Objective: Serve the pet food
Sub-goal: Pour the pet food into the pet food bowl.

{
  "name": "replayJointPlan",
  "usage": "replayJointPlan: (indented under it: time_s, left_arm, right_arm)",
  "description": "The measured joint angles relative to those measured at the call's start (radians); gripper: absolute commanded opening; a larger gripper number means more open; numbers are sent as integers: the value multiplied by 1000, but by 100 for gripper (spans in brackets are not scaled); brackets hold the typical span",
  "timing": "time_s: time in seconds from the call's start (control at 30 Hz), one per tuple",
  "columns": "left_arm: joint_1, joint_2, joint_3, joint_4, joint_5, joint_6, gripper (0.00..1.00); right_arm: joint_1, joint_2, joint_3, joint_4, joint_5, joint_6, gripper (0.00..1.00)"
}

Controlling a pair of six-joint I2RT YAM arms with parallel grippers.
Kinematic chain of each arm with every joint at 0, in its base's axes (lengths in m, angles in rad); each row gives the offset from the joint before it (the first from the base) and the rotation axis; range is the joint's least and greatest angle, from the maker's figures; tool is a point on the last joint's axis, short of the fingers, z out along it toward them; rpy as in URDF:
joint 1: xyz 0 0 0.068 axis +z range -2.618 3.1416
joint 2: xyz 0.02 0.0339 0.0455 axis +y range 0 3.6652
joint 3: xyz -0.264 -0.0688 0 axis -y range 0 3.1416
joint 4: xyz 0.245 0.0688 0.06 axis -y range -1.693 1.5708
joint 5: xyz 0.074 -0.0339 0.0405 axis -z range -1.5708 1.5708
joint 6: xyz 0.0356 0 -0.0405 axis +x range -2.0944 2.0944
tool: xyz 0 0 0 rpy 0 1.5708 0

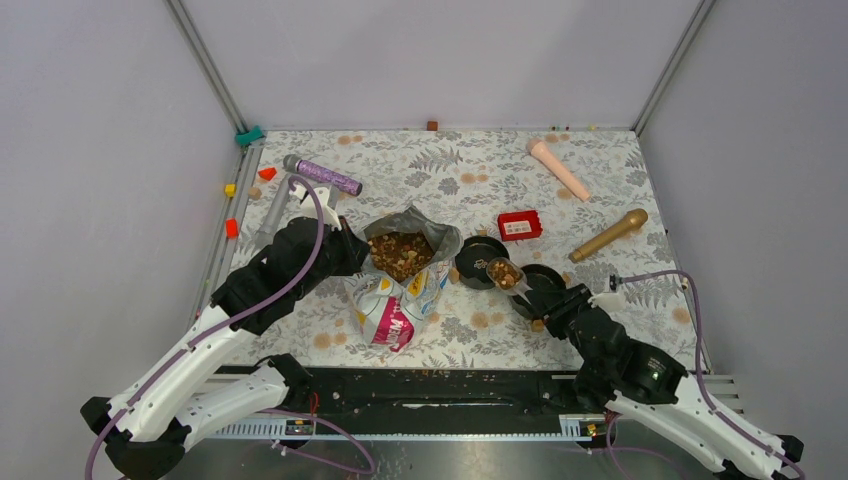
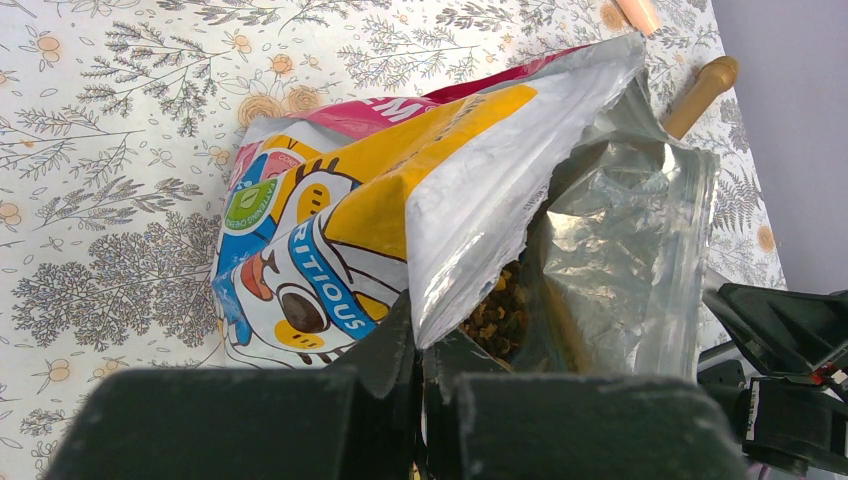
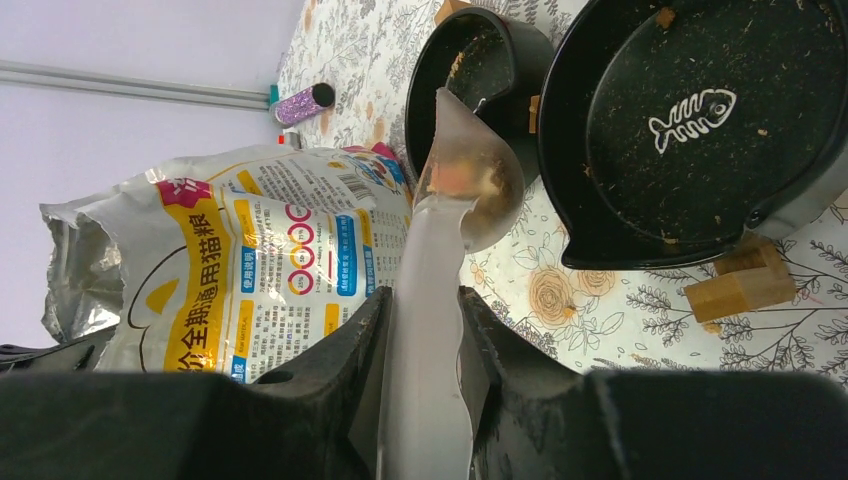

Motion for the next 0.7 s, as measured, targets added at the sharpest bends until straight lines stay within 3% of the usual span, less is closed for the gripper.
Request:
replayJointPlan:
  time_s: [0.37,0.7]
  left_arm:
    - [0,0,0,0,0,0,0]
    - [0,0,0,0,0,0,0]
  right_arm:
    - [0,61,16,20,-3,-6,0]
    - [0,222,96,26,-9,-36,0]
